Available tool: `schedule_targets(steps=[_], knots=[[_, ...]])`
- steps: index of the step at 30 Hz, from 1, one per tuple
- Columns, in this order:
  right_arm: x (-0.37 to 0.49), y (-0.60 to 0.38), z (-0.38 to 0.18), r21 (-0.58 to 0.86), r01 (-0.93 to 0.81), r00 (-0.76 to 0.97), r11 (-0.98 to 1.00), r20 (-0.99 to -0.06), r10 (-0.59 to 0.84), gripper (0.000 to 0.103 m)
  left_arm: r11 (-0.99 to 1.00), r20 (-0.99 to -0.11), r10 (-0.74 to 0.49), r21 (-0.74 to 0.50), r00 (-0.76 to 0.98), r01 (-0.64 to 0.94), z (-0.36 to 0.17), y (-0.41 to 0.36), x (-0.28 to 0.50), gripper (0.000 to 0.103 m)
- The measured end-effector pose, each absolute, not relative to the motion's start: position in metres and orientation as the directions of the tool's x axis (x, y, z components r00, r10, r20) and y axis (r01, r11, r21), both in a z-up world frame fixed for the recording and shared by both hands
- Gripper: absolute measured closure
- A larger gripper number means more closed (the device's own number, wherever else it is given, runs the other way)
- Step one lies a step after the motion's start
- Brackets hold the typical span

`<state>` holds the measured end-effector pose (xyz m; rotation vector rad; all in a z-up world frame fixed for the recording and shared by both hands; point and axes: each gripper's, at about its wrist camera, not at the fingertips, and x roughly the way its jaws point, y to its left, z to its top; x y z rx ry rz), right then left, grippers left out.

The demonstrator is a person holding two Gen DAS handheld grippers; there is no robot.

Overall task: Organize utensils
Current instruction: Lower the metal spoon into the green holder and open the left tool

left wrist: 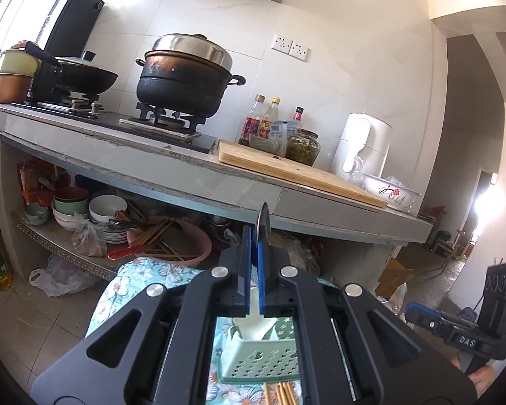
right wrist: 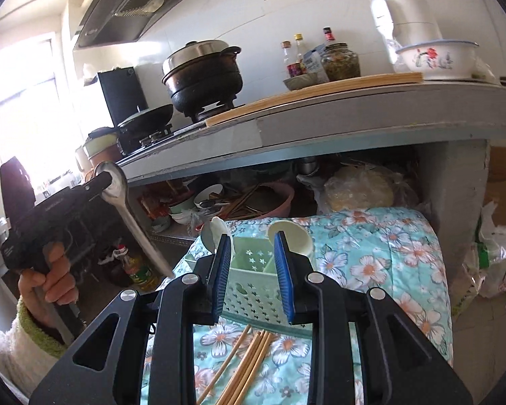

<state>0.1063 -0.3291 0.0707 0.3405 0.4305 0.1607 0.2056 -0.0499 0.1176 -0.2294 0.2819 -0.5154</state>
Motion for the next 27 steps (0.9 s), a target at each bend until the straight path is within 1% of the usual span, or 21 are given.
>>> schedule_targets(steps=[3,8,11,21,24,27], knots=[[0.086,-0.346,0.062,0.38,-0.042,0.903,0.924,-0.382,0.198,0.076,0.852,-0.204,-0.508,-0.261,0.837,0.454,0.118,-0.08,0.216,0.101],[0.063,-0.364,0.046,0.407,0.006,0.905,0.913,-0.391,0.169,0.076,0.88,-0.224,-0.472,-0.182,0.853,0.439,0.104,-0.13,0.232,0.101],[0.056,-0.371,0.04,0.425,0.022,0.904,0.905,-0.394,0.163,0.076,0.889,-0.244,-0.457,-0.165,0.855,0.428,0.095,-0.151,0.243,0.101],[0.047,-0.378,0.026,0.449,0.031,0.901,0.893,-0.4,0.17,0.076,0.908,-0.263,-0.415,-0.063,0.871,0.413,0.071,-0.192,0.254,0.101],[0.045,-0.379,0.025,0.455,0.032,0.901,0.89,-0.399,0.171,0.076,0.901,-0.276,-0.429,-0.062,0.86,0.429,0.068,-0.194,0.255,0.101],[0.045,-0.38,0.024,0.463,0.032,0.901,0.886,-0.397,0.175,0.076,0.895,-0.281,-0.436,-0.034,0.855,0.446,0.063,-0.198,0.25,0.101]])
